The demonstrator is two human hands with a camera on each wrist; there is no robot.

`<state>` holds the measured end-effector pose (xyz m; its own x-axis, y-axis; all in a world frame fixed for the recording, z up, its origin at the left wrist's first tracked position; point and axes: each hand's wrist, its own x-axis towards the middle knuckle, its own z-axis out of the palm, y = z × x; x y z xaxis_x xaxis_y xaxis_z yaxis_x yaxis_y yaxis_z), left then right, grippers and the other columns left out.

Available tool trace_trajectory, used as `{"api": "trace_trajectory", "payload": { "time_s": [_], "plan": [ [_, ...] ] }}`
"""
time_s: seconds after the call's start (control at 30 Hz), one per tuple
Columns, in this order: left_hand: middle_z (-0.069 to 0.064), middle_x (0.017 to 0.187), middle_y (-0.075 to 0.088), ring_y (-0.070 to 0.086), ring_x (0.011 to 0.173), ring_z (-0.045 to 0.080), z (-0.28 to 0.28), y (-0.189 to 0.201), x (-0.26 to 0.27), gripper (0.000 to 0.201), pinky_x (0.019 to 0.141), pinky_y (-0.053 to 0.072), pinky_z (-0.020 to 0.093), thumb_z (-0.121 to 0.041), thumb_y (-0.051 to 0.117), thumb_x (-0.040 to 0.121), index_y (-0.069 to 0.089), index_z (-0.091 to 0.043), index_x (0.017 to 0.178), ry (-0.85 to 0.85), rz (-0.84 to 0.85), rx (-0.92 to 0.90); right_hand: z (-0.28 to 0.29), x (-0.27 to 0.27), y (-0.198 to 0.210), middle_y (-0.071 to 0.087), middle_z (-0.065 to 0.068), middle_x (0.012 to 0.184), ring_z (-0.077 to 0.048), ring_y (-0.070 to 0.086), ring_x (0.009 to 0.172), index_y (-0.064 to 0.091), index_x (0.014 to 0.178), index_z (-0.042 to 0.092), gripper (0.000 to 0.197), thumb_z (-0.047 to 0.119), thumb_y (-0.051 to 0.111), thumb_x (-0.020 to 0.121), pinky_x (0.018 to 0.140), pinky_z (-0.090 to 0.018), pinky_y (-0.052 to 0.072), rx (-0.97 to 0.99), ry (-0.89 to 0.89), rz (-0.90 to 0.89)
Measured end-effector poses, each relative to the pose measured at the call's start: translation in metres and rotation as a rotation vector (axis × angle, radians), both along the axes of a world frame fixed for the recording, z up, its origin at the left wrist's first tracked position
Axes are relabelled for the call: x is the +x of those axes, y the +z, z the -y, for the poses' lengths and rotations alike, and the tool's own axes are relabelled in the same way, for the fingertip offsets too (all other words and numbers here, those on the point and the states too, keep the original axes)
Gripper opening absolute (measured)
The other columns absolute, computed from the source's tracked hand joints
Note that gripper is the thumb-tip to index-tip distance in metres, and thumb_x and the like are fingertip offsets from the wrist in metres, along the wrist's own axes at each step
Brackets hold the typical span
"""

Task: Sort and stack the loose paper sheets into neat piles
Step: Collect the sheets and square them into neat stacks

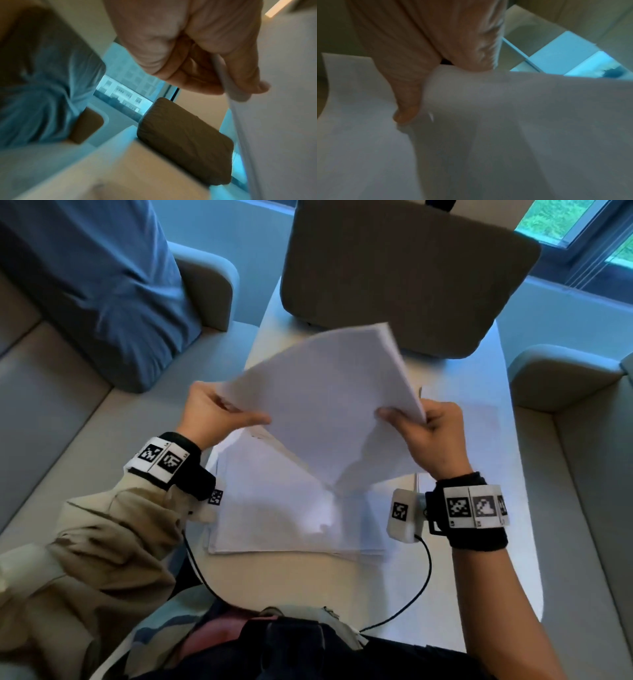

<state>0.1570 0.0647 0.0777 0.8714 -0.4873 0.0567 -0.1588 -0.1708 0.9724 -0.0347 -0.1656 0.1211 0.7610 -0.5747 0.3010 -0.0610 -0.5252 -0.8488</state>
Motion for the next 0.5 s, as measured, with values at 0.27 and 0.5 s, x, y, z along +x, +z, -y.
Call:
{"api": "trace_trajectory", "payload": {
  "time_s": [0.27, 0.5],
  "plan": [
    [-0.022, 0.076, 0.071, 0.068, 0.076, 0.001, 0.035, 0.019, -0.048, 0.038, 0.071, 0.053, 0.018, -0.023, 0.091, 0.051, 0.067, -0.023, 0.081, 0.022, -0.086, -0.226, -0.019, 0.003, -0.01, 0.071, 0.012, 0.069, -0.005, 0.064, 0.065, 0.069, 0.077, 0.015, 0.014, 0.003, 0.074, 0.077, 0.062, -0.022, 0.052, 0.455, -0.107, 0.195],
    [-0.014, 0.088, 0.071, 0.066, 0.083, 0.002, 0.038, 0.033, -0.048, 0.045, 0.076, 0.052, 0.019, -0.023, 0.091, 0.054, 0.067, -0.014, 0.092, 0.062, 0.075, -0.295, -0.023, 0.006, -0.004, 0.071, 0.016, 0.073, -0.002, 0.064, 0.07, 0.068, 0.077, 0.016, 0.016, 0.013, 0.081, 0.067, 0.067, -0.022, 0.052, 0.409, -0.181, 0.346]
  ]
}}
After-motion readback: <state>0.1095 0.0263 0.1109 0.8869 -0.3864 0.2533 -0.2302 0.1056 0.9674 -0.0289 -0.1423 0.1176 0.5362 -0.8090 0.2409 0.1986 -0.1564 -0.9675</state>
